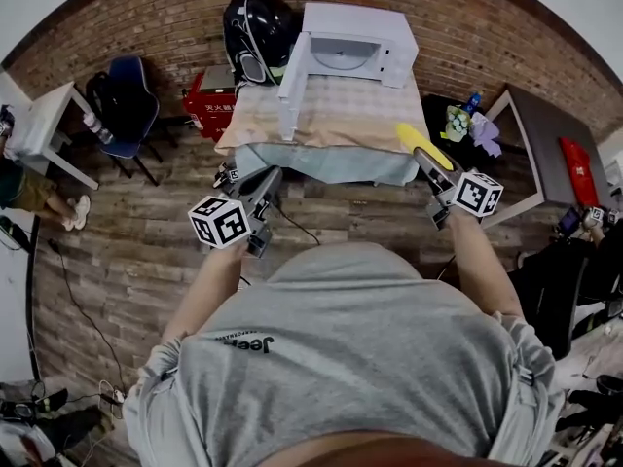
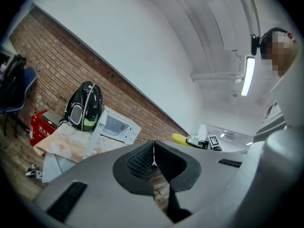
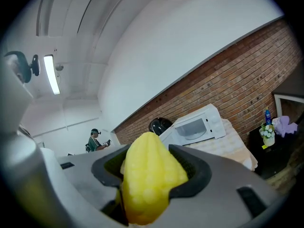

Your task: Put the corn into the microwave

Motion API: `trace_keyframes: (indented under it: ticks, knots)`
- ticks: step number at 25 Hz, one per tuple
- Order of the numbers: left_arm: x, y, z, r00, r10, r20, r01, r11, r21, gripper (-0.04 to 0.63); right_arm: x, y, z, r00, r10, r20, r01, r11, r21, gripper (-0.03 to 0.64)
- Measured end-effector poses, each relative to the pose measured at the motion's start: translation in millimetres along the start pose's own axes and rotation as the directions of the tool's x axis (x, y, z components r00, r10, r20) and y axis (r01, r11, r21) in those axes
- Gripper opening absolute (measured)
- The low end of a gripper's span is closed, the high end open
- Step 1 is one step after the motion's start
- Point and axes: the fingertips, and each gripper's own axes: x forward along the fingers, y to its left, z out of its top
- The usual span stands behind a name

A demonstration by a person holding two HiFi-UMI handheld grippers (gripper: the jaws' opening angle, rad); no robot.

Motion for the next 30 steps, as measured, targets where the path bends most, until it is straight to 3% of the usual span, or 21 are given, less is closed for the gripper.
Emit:
trace_keyframes:
  ticks: [14,19,25,30]
  knots:
    - [-10.3,54.0,5.6,0.999,0.043,-0.002,-0.043,0.998,-0.033,0.025,55.9,-14.9,-3.1,0.999,-0.009,-0.043,0.009,1.0,0.007,0.247]
    - [3.9,60.4,10.4,0.998,0.07,0.001,-0.07,0.997,-0.02,0.023,74.2,-25.1,-0.6,0.998,0.043,-0.051,-0.043,0.999,0.003,0.247]
    - [46.2,55.9,10.8,0.995,0.101,-0.014,-0.101,0.995,0.021,0.023,88.6,-74.9,13.9,0.997,0.071,-0.029,-0.071,0.997,0.027,0.247]
    - [109.0,45.6,8.0,0.989,0.148,-0.009,-0.147,0.988,0.049,0.025,93.7,-132.1,39.3,0.989,0.147,-0.005,-0.147,0.988,0.051,0.247]
